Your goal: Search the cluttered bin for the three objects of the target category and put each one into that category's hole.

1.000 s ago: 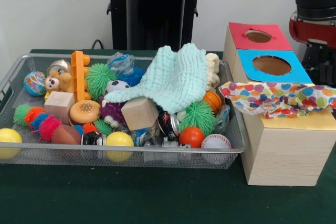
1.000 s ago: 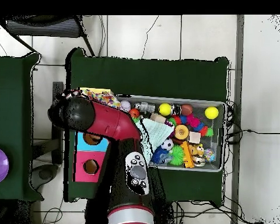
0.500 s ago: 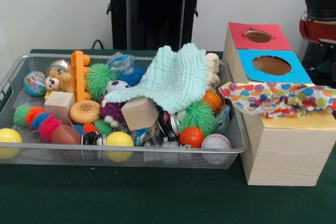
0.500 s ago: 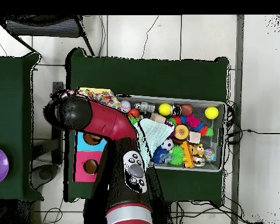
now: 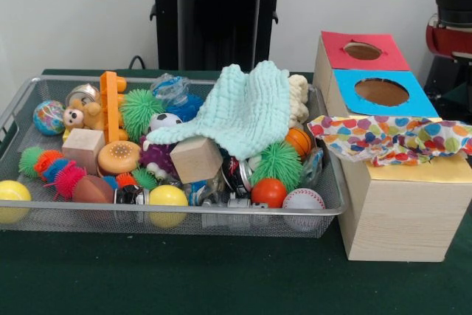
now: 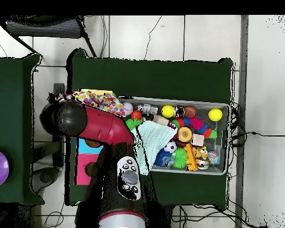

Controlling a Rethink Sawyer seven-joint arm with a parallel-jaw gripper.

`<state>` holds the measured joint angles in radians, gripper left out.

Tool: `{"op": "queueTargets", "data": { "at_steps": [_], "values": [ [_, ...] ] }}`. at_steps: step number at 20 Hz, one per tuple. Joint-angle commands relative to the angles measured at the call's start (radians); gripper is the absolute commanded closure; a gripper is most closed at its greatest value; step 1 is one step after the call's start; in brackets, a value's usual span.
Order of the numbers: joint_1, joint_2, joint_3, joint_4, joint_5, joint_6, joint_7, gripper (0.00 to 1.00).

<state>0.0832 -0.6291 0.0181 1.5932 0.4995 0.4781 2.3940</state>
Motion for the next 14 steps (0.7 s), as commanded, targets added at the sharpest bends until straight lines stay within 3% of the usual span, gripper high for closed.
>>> {"op": "queueTargets", "data": {
  "at_steps": [1, 14],
  "values": [
    [-0.003, 0.055, -0.057, 0.024, -0.032, 0.018, 0.167, 1.0],
    [-0.026, 0.127, -0.037, -0.001, -0.019, -0.085, 0.126, 1.0]
  ]
}}
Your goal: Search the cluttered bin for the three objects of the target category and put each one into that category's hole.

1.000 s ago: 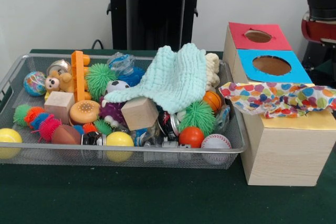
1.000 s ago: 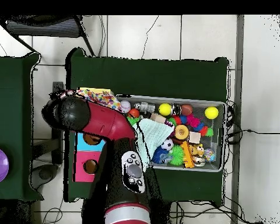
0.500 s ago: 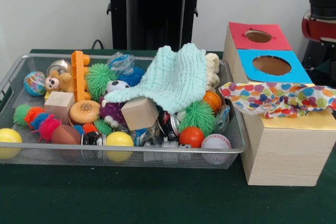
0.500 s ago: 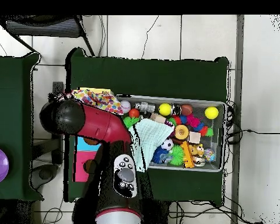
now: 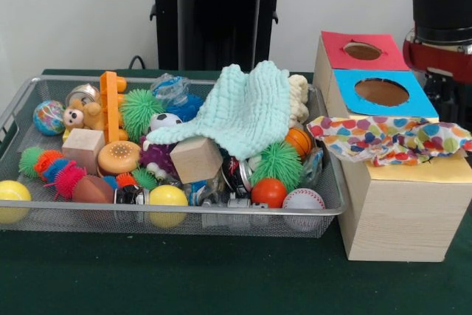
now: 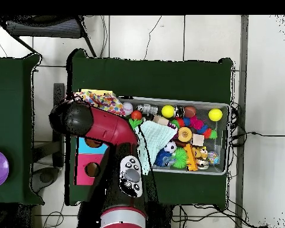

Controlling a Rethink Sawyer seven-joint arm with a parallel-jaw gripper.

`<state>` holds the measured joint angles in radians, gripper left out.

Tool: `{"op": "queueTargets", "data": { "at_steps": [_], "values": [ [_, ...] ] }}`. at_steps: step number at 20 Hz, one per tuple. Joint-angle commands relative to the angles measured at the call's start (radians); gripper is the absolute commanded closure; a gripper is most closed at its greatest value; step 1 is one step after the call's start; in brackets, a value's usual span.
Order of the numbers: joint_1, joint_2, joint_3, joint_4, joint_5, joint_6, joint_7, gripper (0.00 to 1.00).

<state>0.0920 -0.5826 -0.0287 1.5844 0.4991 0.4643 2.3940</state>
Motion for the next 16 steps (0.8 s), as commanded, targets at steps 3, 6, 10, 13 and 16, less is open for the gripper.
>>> {"op": "queueTargets", "data": {
  "at_steps": [3, 6, 10, 13, 16],
  "values": [
    [-0.033, 0.083, 0.008, 0.002, -0.018, -0.075, 0.125, 1.0],
    [-0.032, 0.08, 0.01, 0.002, -0.014, -0.079, 0.127, 1.0],
    [-0.029, 0.067, 0.004, 0.007, -0.012, -0.068, 0.133, 1.0],
    [-0.028, 0.066, -0.002, 0.009, -0.015, -0.068, 0.133, 1.0],
    [-0.026, 0.073, -0.012, 0.0, -0.019, -0.07, 0.133, 1.0]
  ]
}}
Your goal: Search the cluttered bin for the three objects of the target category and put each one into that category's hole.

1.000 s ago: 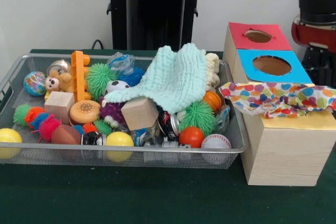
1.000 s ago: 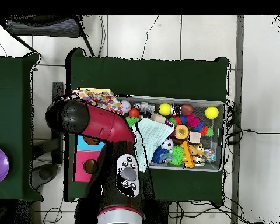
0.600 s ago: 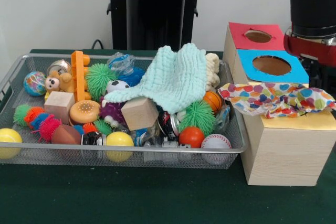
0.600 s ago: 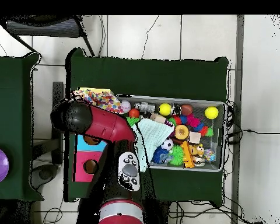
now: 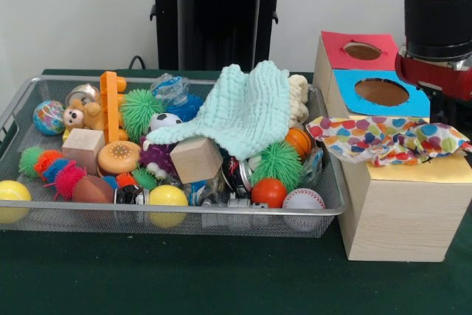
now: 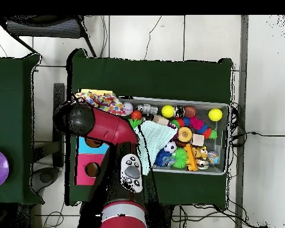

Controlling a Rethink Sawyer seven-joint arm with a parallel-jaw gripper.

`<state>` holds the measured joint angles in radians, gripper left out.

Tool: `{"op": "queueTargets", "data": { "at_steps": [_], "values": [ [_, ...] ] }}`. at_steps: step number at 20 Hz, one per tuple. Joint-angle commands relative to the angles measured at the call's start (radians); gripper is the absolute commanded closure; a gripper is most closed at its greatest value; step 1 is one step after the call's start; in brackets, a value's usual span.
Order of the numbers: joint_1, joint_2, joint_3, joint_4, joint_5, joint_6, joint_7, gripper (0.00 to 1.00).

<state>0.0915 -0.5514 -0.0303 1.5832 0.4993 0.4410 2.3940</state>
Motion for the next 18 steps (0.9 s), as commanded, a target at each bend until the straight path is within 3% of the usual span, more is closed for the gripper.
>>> {"op": "queueTargets", "data": {
  "at_steps": [1, 10, 18],
  "values": [
    [-0.028, 0.043, -0.014, -0.003, -0.022, -0.046, 0.129, 1.0],
    [-0.018, 0.038, -0.116, -0.025, -0.071, -0.008, 0.107, 1.0],
    [-0.028, 0.049, -0.101, -0.018, -0.058, -0.012, 0.087, 1.0]
  ]
}}
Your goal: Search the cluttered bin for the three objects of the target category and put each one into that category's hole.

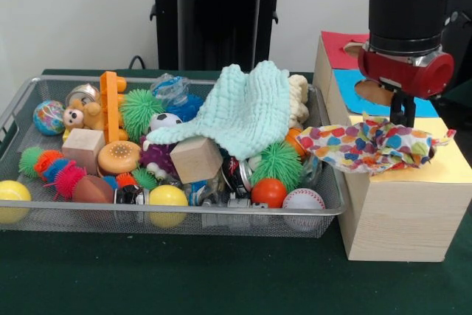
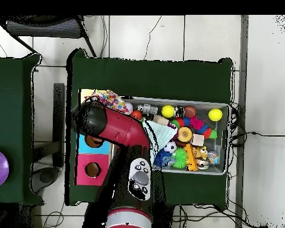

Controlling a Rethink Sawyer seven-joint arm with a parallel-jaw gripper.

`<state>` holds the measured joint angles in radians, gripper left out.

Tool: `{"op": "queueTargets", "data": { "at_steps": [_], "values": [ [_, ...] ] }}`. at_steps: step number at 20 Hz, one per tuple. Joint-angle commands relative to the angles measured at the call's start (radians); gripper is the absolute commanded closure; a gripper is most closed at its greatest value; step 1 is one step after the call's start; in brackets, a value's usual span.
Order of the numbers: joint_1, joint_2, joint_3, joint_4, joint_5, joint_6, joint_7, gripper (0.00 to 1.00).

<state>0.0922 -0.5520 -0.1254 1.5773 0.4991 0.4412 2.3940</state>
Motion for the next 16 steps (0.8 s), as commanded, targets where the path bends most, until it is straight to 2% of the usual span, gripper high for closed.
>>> {"op": "queueTargets", "data": {
  "at_steps": [1, 7, 9, 12, 16],
  "values": [
    [-0.027, 0.057, -0.004, -0.017, -0.055, -0.01, 0.09, 1.0],
    [-0.01, 0.08, 0.008, -0.034, -0.031, 0.01, 0.117, 1.0],
    [-0.026, 0.081, 0.044, -0.019, -0.016, 0.011, 0.109, 1.0],
    [-0.069, 0.084, 0.131, 0.019, 0.008, -0.005, 0.069, 1.0],
    [-0.172, 0.085, 0.308, 0.096, 0.039, -0.019, -0.027, 1.0]
  ]
}}
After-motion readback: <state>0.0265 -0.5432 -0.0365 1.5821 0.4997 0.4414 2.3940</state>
